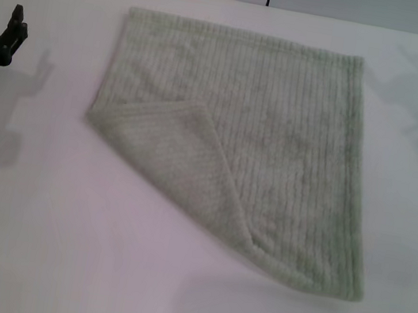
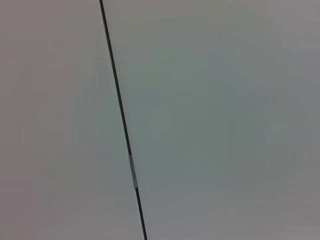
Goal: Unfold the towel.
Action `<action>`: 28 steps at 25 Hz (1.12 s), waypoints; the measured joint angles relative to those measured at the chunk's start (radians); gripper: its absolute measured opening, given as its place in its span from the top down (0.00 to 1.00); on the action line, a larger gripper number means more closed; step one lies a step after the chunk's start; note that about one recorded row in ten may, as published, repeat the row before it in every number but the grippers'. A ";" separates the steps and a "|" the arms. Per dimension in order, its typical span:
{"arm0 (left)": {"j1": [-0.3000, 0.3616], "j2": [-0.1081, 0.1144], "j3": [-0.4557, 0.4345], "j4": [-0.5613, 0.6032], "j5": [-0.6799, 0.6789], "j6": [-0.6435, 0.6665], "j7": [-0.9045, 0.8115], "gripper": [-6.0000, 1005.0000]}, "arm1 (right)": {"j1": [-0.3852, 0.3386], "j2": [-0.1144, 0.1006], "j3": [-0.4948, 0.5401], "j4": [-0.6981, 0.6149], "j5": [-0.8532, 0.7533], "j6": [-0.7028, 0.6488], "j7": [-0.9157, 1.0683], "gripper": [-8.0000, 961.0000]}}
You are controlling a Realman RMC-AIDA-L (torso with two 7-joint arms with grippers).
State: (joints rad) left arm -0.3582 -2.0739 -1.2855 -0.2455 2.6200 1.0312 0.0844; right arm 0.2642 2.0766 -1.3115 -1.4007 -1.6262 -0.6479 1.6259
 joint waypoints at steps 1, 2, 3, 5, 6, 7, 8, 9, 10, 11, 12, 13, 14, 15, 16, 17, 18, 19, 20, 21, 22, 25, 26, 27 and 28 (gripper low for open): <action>0.000 0.000 0.000 0.000 0.000 0.000 0.000 0.21 | -0.002 0.000 0.002 -0.003 -0.002 -0.002 0.029 0.17; 0.000 0.000 0.000 0.000 0.000 0.000 0.000 0.21 | -0.003 -0.004 0.006 -0.016 -0.033 -0.027 0.111 0.17; 0.000 0.000 0.000 0.000 0.000 0.001 0.000 0.21 | -0.003 -0.004 0.006 -0.016 -0.033 -0.027 0.111 0.17; -0.001 0.000 0.000 0.000 0.000 0.002 0.000 0.21 | -0.001 -0.007 0.018 -0.043 -0.115 -0.074 0.217 0.17; -0.002 0.000 0.000 0.000 0.000 0.003 0.000 0.21 | 0.007 -0.007 0.030 -0.061 -0.183 -0.105 0.302 0.17; -0.002 0.000 0.000 0.000 0.000 0.003 0.000 0.21 | 0.019 -0.007 0.046 -0.084 -0.268 -0.141 0.403 0.17; -0.003 -0.001 0.000 0.001 0.000 0.002 0.000 0.21 | 0.040 -0.008 0.067 -0.101 -0.359 -0.183 0.515 0.17; -0.008 -0.001 0.000 0.005 0.000 -0.001 0.000 0.21 | 0.092 -0.011 0.114 -0.120 -0.529 -0.284 0.716 0.17; -0.009 -0.001 0.000 0.007 0.000 -0.001 0.000 0.22 | 0.092 -0.011 0.114 -0.120 -0.529 -0.284 0.716 0.17; -0.010 -0.001 0.000 0.008 0.000 -0.001 0.000 0.22 | 0.125 -0.014 0.143 -0.122 -0.603 -0.349 0.806 0.17; -0.011 -0.001 0.000 0.008 0.000 -0.001 0.000 0.22 | 0.156 -0.017 0.172 -0.123 -0.661 -0.408 0.874 0.17; -0.012 -0.001 0.000 0.008 0.000 -0.001 0.000 0.22 | 0.180 -0.018 0.198 -0.123 -0.699 -0.459 0.919 0.17; -0.015 -0.002 0.000 0.008 0.000 -0.001 0.000 0.22 | 0.207 -0.017 0.244 -0.129 -0.724 -0.524 0.959 0.17; -0.015 -0.002 0.000 0.008 0.000 -0.001 0.000 0.22 | 0.207 -0.017 0.244 -0.129 -0.724 -0.524 0.959 0.17; -0.016 -0.002 0.000 0.009 0.000 -0.001 0.000 0.22 | 0.212 -0.015 0.263 -0.137 -0.724 -0.536 0.963 0.17; -0.018 -0.002 0.001 0.010 0.000 -0.001 0.000 0.22 | 0.215 -0.014 0.277 -0.147 -0.724 -0.548 0.967 0.17; -0.018 -0.002 0.001 0.011 0.000 -0.001 0.000 0.22 | 0.216 -0.014 0.287 -0.155 -0.724 -0.557 0.970 0.17; -0.018 -0.002 0.005 0.011 0.000 -0.001 0.000 0.22 | 0.218 -0.014 0.307 -0.164 -0.723 -0.577 0.973 0.17; -0.018 -0.002 0.005 0.011 0.000 -0.001 0.000 0.22 | 0.218 -0.014 0.311 -0.165 -0.723 -0.584 0.973 0.18; -0.019 -0.002 0.008 0.009 0.001 -0.001 0.000 0.22 | 0.218 -0.014 0.311 -0.165 -0.723 -0.584 0.973 0.20; -0.019 -0.002 0.010 0.006 0.004 -0.001 0.000 0.22 | 0.215 -0.012 0.313 -0.162 -0.723 -0.586 0.966 0.21; -0.019 -0.003 0.012 0.002 0.007 0.000 0.000 0.22 | 0.219 -0.010 0.311 -0.147 -0.725 -0.592 0.959 0.25; -0.019 -0.003 0.014 -0.001 0.007 0.002 0.000 0.22 | 0.225 -0.011 0.311 -0.137 -0.726 -0.603 0.957 0.27; -0.019 -0.003 0.017 -0.006 0.007 0.004 0.000 0.22 | 0.236 -0.015 0.311 -0.122 -0.734 -0.620 0.954 0.28; -0.018 -0.003 0.020 -0.013 0.008 0.005 0.000 0.22 | 0.253 -0.020 0.311 -0.103 -0.748 -0.640 0.952 0.30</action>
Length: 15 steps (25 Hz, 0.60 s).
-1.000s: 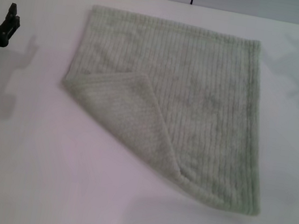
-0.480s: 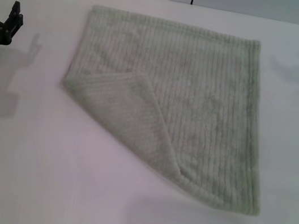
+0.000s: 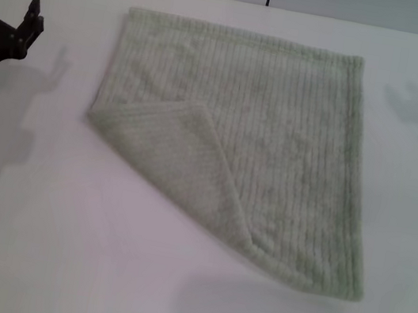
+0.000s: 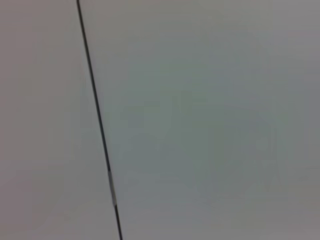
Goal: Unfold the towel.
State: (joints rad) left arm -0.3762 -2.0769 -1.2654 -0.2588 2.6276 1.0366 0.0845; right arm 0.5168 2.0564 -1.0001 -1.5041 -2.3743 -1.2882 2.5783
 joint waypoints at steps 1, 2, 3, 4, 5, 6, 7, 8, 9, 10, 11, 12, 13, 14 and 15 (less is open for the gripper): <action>0.002 0.001 0.002 -0.011 0.000 0.000 0.000 0.22 | 0.045 -0.011 0.002 0.052 -0.047 -0.051 0.002 0.31; 0.002 0.001 0.002 -0.011 0.000 0.000 0.000 0.22 | 0.045 -0.011 0.002 0.052 -0.047 -0.051 0.002 0.33; 0.002 0.001 0.003 -0.015 0.000 -0.001 0.000 0.22 | 0.072 -0.017 0.005 0.086 -0.073 -0.076 0.008 0.34; 0.002 0.001 0.003 -0.018 0.000 -0.002 0.000 0.22 | 0.096 -0.022 0.007 0.116 -0.094 -0.096 0.016 0.46; 0.001 0.001 0.004 -0.019 0.000 -0.004 0.000 0.22 | 0.114 -0.024 0.009 0.139 -0.105 -0.105 0.020 0.58; -0.001 0.000 0.005 -0.018 0.000 -0.005 0.000 0.22 | 0.118 -0.024 0.006 0.153 -0.100 -0.090 0.019 0.63; -0.001 0.000 0.005 -0.018 0.000 -0.005 0.000 0.22 | 0.118 -0.024 0.006 0.153 -0.100 -0.090 0.019 0.67; -0.002 0.000 0.006 -0.017 0.000 -0.006 0.000 0.23 | 0.112 -0.021 0.004 0.149 -0.092 -0.073 0.010 0.71; -0.002 0.000 0.006 -0.015 0.000 -0.007 -0.001 0.23 | 0.102 -0.015 0.002 0.142 -0.085 -0.055 -0.001 0.75; -0.002 0.000 0.007 -0.014 0.000 -0.007 -0.001 0.23 | 0.095 -0.011 0.001 0.137 -0.078 -0.038 -0.011 0.80; -0.002 0.000 0.010 -0.014 0.000 -0.008 -0.002 0.23 | 0.087 -0.007 0.001 0.134 -0.067 -0.019 -0.026 0.84; -0.002 0.000 0.010 -0.014 0.000 -0.008 -0.002 0.23 | 0.087 -0.007 0.001 0.134 -0.067 -0.019 -0.026 0.87; 0.000 0.000 0.016 -0.015 -0.001 -0.008 -0.002 0.23 | 0.086 -0.007 -0.001 0.141 -0.061 -0.016 -0.064 0.90; 0.001 0.000 0.018 -0.015 -0.001 -0.008 -0.003 0.23 | 0.089 -0.008 -0.003 0.148 -0.060 -0.025 -0.091 0.93; 0.001 0.000 0.018 -0.015 -0.001 -0.008 -0.003 0.23 | 0.089 -0.008 -0.003 0.148 -0.060 -0.025 -0.091 0.96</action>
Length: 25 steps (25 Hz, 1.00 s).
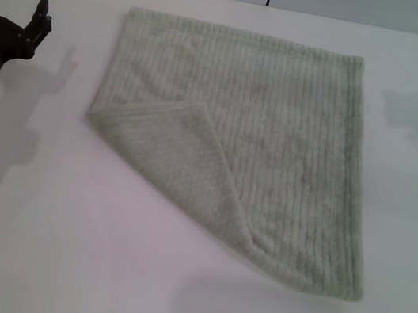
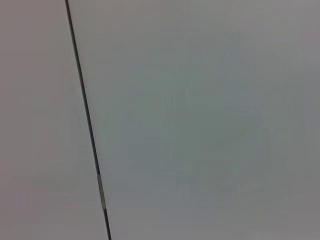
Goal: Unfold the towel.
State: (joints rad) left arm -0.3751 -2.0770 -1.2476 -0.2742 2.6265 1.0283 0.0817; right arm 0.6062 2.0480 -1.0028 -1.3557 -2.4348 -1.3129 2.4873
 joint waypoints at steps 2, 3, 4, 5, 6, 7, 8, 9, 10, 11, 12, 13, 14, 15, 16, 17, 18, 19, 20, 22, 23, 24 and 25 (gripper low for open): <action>0.001 0.000 0.005 -0.002 0.000 0.000 0.000 0.23 | 0.007 -0.001 -0.004 0.012 0.002 -0.026 -0.036 0.99; 0.001 0.000 0.008 -0.003 0.000 0.000 0.000 0.23 | 0.010 -0.001 -0.008 0.016 0.002 -0.036 -0.040 0.99; 0.001 0.000 0.011 -0.005 -0.001 0.000 0.000 0.23 | 0.012 -0.001 -0.012 0.018 0.002 -0.042 -0.043 0.99; 0.002 0.001 0.014 -0.005 -0.002 -0.001 0.000 0.23 | 0.011 0.000 -0.021 0.020 0.003 -0.042 -0.052 0.99; 0.002 0.001 0.016 -0.006 -0.002 -0.001 -0.001 0.23 | 0.006 0.002 -0.035 0.023 0.003 -0.038 -0.071 0.99; 0.002 0.001 0.016 -0.006 -0.002 -0.001 -0.001 0.23 | 0.006 0.002 -0.035 0.023 0.003 -0.038 -0.071 0.99; 0.002 0.001 0.017 -0.006 0.000 -0.001 0.000 0.23 | 0.005 0.002 -0.038 0.025 -0.001 -0.035 -0.073 0.99; 0.002 0.001 0.018 -0.006 0.001 -0.001 0.000 0.23 | 0.008 0.003 -0.040 0.030 -0.011 -0.028 -0.067 0.99; 0.002 0.001 0.018 -0.006 0.001 -0.001 0.000 0.23 | 0.013 0.003 -0.040 0.036 -0.027 -0.020 -0.045 0.99; 0.002 0.000 0.019 -0.006 0.001 -0.002 -0.001 0.23 | 0.024 0.001 -0.039 0.049 -0.048 -0.013 -0.017 0.99; 0.001 0.000 0.019 -0.006 0.000 -0.006 0.000 0.23 | 0.037 -0.002 -0.038 0.065 -0.071 -0.009 0.011 0.99; 0.000 0.000 0.019 -0.006 -0.002 -0.012 0.000 0.23 | 0.055 -0.006 -0.036 0.088 -0.087 -0.009 0.026 0.99; -0.002 0.000 0.020 -0.007 -0.003 -0.019 0.000 0.23 | 0.095 -0.016 -0.034 0.157 -0.110 -0.006 0.034 0.99; -0.002 0.000 0.020 -0.007 -0.003 -0.019 0.000 0.23 | 0.095 -0.016 -0.034 0.157 -0.110 -0.006 0.034 0.99; -0.003 0.000 0.021 -0.007 -0.004 -0.023 0.000 0.23 | 0.137 -0.032 -0.034 0.242 -0.115 0.014 0.030 0.99; -0.004 -0.001 0.024 -0.007 -0.004 -0.026 0.000 0.23 | 0.137 -0.032 -0.034 0.242 -0.115 0.014 0.030 0.99; -0.005 -0.001 0.026 -0.007 -0.004 -0.030 0.000 0.23 | 0.160 -0.040 -0.036 0.287 -0.117 0.024 0.026 0.99; -0.005 -0.002 0.029 -0.007 -0.004 -0.033 0.000 0.23 | 0.183 -0.047 -0.037 0.333 -0.118 0.036 0.019 0.99; -0.006 -0.002 0.030 -0.007 -0.003 -0.037 0.000 0.24 | 0.201 -0.052 -0.037 0.375 -0.118 0.044 0.008 0.99; -0.007 -0.002 0.038 -0.009 -0.004 -0.040 0.000 0.24 | 0.223 -0.055 -0.033 0.428 -0.117 0.064 -0.019 0.99; -0.007 -0.002 0.044 -0.009 -0.004 -0.040 0.000 0.24 | 0.231 -0.054 -0.032 0.445 -0.116 0.076 -0.033 0.99; -0.007 -0.002 0.049 -0.009 -0.005 -0.040 0.000 0.24 | 0.239 -0.052 -0.033 0.464 -0.115 0.085 -0.042 0.99; -0.007 -0.002 0.052 -0.009 -0.005 -0.041 0.000 0.24 | 0.248 -0.051 -0.034 0.487 -0.115 0.094 -0.050 0.99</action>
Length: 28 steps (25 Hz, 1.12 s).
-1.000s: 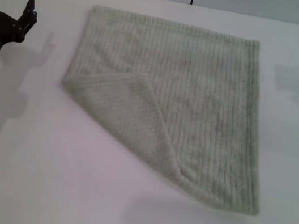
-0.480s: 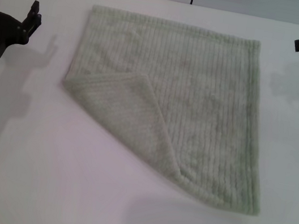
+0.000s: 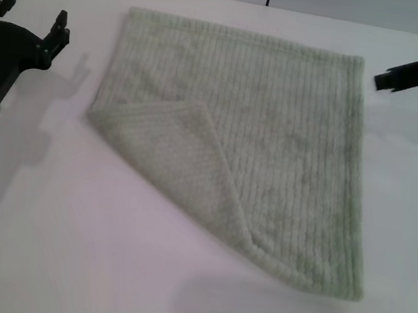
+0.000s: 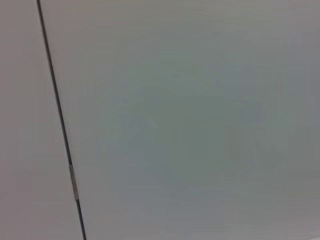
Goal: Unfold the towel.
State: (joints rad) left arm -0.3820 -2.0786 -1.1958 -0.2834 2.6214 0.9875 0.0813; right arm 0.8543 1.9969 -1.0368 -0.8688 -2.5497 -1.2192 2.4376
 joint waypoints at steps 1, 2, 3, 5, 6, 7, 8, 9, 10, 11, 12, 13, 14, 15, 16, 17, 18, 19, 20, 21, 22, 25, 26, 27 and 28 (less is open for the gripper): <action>0.000 0.000 0.003 0.000 0.000 0.000 0.000 0.24 | 0.024 0.001 -0.001 0.053 0.000 0.013 -0.014 0.99; 0.000 0.000 0.003 0.000 0.000 0.000 0.000 0.24 | 0.037 0.002 -0.001 0.081 0.000 0.018 -0.019 0.99; 0.000 0.000 0.006 -0.001 0.000 0.000 0.000 0.24 | 0.048 0.002 -0.001 0.106 0.000 0.023 -0.022 0.99; 0.000 0.000 0.016 -0.002 0.000 0.000 0.000 0.24 | 0.059 0.002 -0.002 0.132 -0.001 0.029 -0.025 0.99; 0.000 0.000 0.023 -0.002 0.000 -0.001 0.000 0.24 | 0.076 0.002 -0.005 0.172 -0.004 0.045 -0.028 0.99; 0.000 0.000 0.023 -0.002 0.000 -0.001 0.000 0.24 | 0.076 0.002 -0.005 0.172 -0.004 0.045 -0.028 0.99; 0.000 0.000 0.025 -0.002 0.000 -0.002 0.000 0.24 | 0.081 0.002 -0.008 0.187 -0.004 0.052 -0.030 0.99; 0.000 0.000 0.026 -0.002 0.000 -0.002 0.000 0.24 | 0.084 0.002 -0.010 0.198 -0.004 0.059 -0.032 0.99; 0.000 0.000 0.027 -0.002 0.000 -0.002 0.000 0.24 | 0.087 0.003 -0.012 0.208 -0.005 0.065 -0.034 0.99; 0.000 0.000 0.027 -0.002 0.000 -0.002 0.000 0.24 | 0.090 0.005 -0.014 0.223 -0.005 0.073 -0.036 0.99; 0.000 0.000 0.029 -0.002 0.002 -0.002 -0.001 0.24 | 0.090 0.006 -0.014 0.228 -0.006 0.075 -0.036 0.99; 0.000 0.000 0.031 -0.002 0.003 -0.002 -0.004 0.24 | 0.090 0.007 -0.014 0.232 -0.006 0.076 -0.036 0.99; 0.000 0.000 0.036 -0.002 0.004 -0.001 -0.010 0.24 | 0.089 0.007 -0.014 0.237 -0.006 0.077 -0.036 0.99; 0.000 0.000 0.036 -0.002 0.004 -0.001 -0.010 0.24 | 0.089 0.007 -0.014 0.237 -0.006 0.077 -0.036 0.99; 0.000 0.001 0.045 -0.003 0.005 0.001 -0.021 0.24 | 0.087 0.007 -0.014 0.241 -0.006 0.078 -0.036 0.99; 0.000 0.001 0.051 -0.004 0.006 0.002 -0.029 0.24 | 0.084 0.007 -0.014 0.244 -0.006 0.081 -0.036 0.99; 0.000 0.001 0.051 -0.004 0.006 0.002 -0.029 0.24 | 0.082 0.007 -0.014 0.249 -0.007 0.086 -0.036 0.99; 0.002 0.003 0.063 -0.011 0.007 0.004 -0.041 0.24 | 0.081 0.007 -0.014 0.265 -0.008 0.098 -0.037 0.99; 0.002 0.003 0.063 -0.011 0.007 0.004 -0.041 0.24 | 0.081 0.007 -0.014 0.265 -0.008 0.098 -0.037 0.99; 0.002 0.003 0.063 -0.011 0.007 0.004 -0.041 0.25 | 0.081 0.006 -0.014 0.280 -0.011 0.110 -0.038 0.99; 0.002 0.003 0.063 -0.011 0.007 0.004 -0.041 0.25 | 0.081 0.006 -0.015 0.283 -0.016 0.114 -0.038 0.99; 0.013 0.010 0.129 -0.069 0.010 0.005 -0.050 0.25 | 0.081 0.007 -0.015 0.289 -0.031 0.125 -0.038 0.99; 0.014 0.011 0.153 -0.090 0.011 0.003 -0.050 0.25 | 0.081 0.008 -0.015 0.296 -0.045 0.137 -0.037 0.99; 0.014 0.011 0.153 -0.090 0.011 0.003 -0.050 0.25 | 0.081 0.008 -0.015 0.296 -0.045 0.137 -0.037 0.99; 0.017 0.013 0.167 -0.105 0.012 0.000 -0.050 0.25 | 0.081 0.008 -0.016 0.299 -0.049 0.140 -0.036 0.99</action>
State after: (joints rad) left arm -0.3648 -2.0659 -1.0286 -0.3880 2.6332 0.9871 0.0315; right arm 0.9351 2.0048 -1.0523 -0.5698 -2.5985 -1.0790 2.4018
